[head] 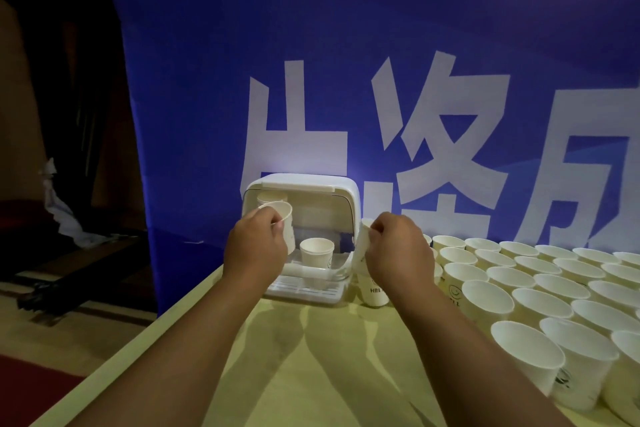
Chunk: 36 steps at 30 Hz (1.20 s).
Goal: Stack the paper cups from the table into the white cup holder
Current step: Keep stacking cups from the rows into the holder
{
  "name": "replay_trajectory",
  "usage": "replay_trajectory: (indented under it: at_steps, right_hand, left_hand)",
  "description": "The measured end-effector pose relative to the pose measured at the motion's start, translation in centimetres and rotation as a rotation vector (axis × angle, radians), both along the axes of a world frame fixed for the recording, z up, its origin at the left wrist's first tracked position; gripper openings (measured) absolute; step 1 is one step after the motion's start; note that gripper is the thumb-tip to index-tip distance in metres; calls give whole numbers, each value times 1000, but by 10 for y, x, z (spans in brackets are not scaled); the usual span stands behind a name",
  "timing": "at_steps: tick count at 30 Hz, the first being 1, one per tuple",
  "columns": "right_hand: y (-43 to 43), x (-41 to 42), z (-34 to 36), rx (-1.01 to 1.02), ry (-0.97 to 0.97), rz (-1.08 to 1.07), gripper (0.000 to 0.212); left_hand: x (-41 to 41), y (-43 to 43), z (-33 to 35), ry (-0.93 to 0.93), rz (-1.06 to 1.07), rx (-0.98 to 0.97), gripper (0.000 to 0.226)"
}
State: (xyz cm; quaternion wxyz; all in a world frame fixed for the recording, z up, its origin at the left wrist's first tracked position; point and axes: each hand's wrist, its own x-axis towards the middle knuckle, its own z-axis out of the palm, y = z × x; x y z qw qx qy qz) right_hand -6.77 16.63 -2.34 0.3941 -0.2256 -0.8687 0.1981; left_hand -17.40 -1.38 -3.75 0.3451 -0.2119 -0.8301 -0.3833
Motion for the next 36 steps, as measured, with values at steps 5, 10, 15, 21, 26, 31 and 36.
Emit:
replay_trajectory:
  at_steps: [5, 10, 15, 21, 26, 31, 36]
  right_hand:
    - [4, -29, 14, -104, 155, 55, 12]
    - [8, -57, 24, -115, 273, 80, 11]
    - [12, -71, 15, -106, 370, 151, 6]
    - [22, -82, 9, -88, 332, 224, 3]
    - [16, -88, 4, -27, 278, 295, 6]
    - [10, -93, -6, -20, 196, 360, 7]
    - [13, -98, -13, 26, 6, 401, 10]
  left_hand:
    - [-21, 25, 0, 59, -113, 58, 12]
    - [-43, 50, -7, 40, -183, 53, 13]
    - [-53, 63, -29, 85, -134, -59, 17]
    - [-64, 70, -51, -32, -2, -273, 17]
    - [-61, 67, -51, -159, -139, -137, 12]
    - [-64, 59, -53, -245, -260, 11, 64]
    - [-68, 51, -56, -264, -321, 54, 74]
